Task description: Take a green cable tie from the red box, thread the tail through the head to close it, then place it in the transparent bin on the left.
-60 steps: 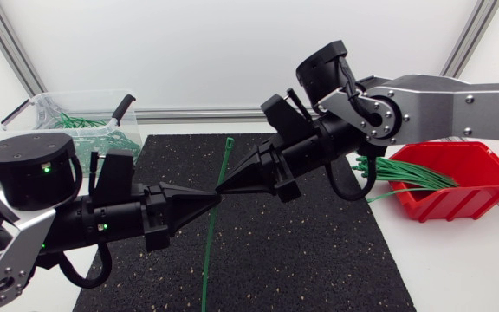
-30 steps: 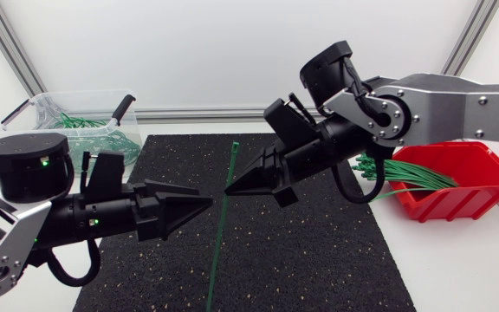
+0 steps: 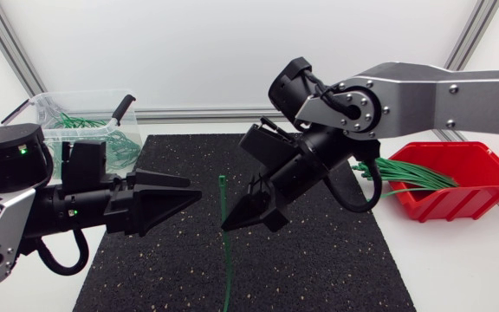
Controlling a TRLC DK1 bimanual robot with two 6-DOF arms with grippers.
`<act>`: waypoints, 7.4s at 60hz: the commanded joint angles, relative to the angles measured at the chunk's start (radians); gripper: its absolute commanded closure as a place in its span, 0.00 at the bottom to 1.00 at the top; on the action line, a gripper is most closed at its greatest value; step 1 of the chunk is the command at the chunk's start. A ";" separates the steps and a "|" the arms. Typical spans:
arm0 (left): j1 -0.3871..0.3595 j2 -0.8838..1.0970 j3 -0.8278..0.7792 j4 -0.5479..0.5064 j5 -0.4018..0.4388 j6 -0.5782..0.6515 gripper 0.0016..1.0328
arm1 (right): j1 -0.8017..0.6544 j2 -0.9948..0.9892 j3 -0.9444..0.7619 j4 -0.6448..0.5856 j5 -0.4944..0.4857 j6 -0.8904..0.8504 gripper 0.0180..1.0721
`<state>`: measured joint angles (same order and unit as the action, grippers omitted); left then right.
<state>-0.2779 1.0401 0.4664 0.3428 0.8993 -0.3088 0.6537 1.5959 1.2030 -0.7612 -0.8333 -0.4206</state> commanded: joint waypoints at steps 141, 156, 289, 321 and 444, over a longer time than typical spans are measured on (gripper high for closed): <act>-0.086 0.170 -0.002 0.295 0.164 -0.147 0.90 | -0.003 0.102 0.030 -0.125 -0.179 -0.195 0.95; -0.086 0.179 -0.002 0.297 0.164 -0.151 0.90 | -0.009 0.095 0.027 -0.115 -0.178 -0.190 0.95; 0.006 0.256 0.141 0.277 0.161 -0.240 0.96 | -0.094 -0.113 -0.224 0.286 0.399 -0.247 0.03; 0.003 0.275 0.156 0.259 0.159 -0.248 0.96 | -0.072 -0.218 -0.477 0.812 0.481 -0.596 0.03; 0.178 0.617 0.557 0.108 0.332 -0.533 0.96 | 0.159 -0.019 -0.813 1.743 0.352 -1.472 0.14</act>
<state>-0.1047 1.6321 0.9943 0.4519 1.2160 -0.8127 0.8108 1.5402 0.3916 0.9501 -0.4755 -1.8481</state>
